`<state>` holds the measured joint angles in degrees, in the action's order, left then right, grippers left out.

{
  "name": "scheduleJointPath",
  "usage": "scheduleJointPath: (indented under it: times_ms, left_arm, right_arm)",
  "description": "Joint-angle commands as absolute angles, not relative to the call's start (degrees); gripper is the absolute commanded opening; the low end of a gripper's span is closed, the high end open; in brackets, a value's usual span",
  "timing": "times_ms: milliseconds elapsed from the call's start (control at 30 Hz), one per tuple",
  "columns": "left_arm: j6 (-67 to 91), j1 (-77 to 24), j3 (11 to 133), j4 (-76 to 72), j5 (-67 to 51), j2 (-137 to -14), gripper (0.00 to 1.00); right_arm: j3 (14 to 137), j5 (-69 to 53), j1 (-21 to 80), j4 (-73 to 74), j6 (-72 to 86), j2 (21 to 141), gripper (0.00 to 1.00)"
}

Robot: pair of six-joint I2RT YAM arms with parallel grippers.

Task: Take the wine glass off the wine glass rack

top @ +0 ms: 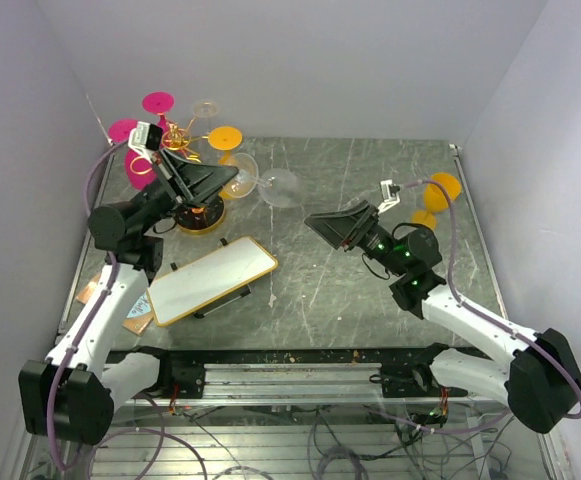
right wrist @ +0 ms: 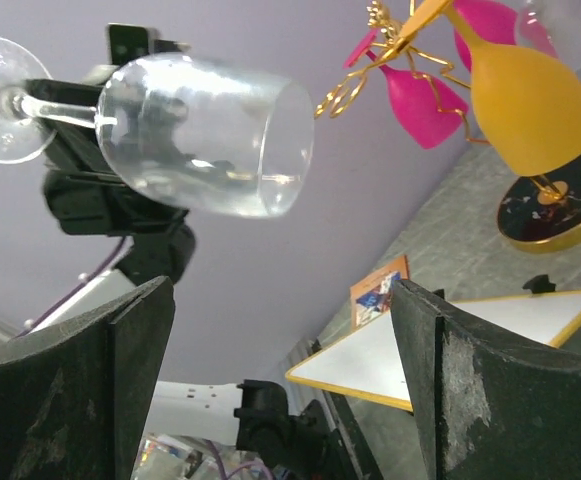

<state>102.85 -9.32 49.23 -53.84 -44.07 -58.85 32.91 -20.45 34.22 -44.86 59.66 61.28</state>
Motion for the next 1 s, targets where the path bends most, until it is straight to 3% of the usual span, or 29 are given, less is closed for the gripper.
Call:
scheduleJointPath:
  times_ms: [0,300,567,800,967]
  left_arm:
    - [109.8,-13.6,47.6,-71.8,-41.9,-59.2,0.07]
    - [111.1,-19.8,39.3,-71.7,-36.0,-58.1,0.07]
    - [123.6,-21.7,34.4,-95.1,-30.6,-66.0,0.07]
    - [122.1,-22.6,34.0,-91.9,-28.8,-65.8,0.07]
    - [122.0,-23.9,33.9,-92.1,-28.1,-66.9,0.07]
  right_arm:
    - [29.2,-19.6,34.5,-60.2,65.9,60.4,0.87]
    - [24.1,-18.7,34.3,-75.8,70.8,61.0,0.68]
    - [25.3,-26.9,34.3,-94.3,78.1,68.3,0.38]
    - [28.1,-30.4,34.2,-104.3,87.6,74.9,0.04]
    - [28.7,-30.4,34.2,-104.3,87.6,74.1,0.0]
